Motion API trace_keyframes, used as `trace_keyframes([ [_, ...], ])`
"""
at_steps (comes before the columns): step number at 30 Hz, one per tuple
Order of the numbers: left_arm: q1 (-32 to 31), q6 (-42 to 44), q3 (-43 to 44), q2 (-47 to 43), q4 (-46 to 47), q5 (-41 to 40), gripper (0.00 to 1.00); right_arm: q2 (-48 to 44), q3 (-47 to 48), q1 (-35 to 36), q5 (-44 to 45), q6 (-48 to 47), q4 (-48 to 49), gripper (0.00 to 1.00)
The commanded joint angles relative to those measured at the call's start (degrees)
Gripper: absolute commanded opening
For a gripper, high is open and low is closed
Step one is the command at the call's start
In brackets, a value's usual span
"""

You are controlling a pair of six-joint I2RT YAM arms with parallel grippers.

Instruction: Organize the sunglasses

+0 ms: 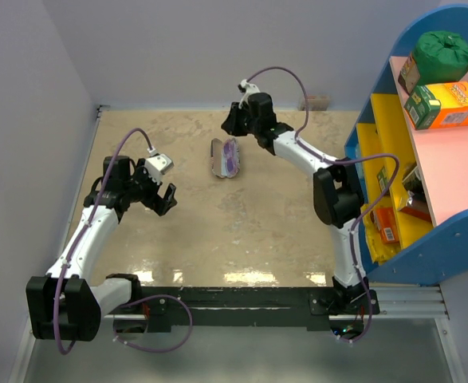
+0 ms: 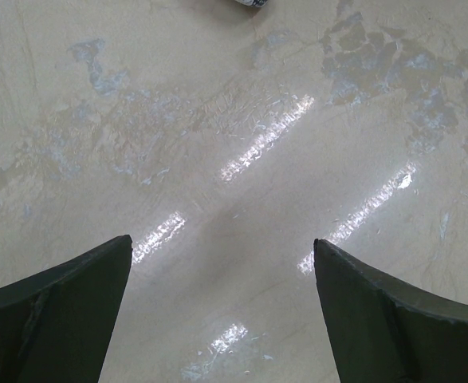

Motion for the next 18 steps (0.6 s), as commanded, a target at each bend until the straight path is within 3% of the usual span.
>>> trace_keyframes([
  [1,0.7,-0.5,-0.6,-0.6,2.5,0.0,1.0,4.6,6.0,0.5,-1.9,-4.6,-5.4,0.19],
  [9,0.7,-0.6,-0.6,-0.5,2.6,0.0,1.0,9.3,8.0,1.9,-1.7,-4.7,-6.5,0.18],
  [18,0.7,-0.5,-0.5,-0.5,2.6,0.0,1.0,7.7,5.2,1.7,4.1,-4.8,-5.6,0.18],
])
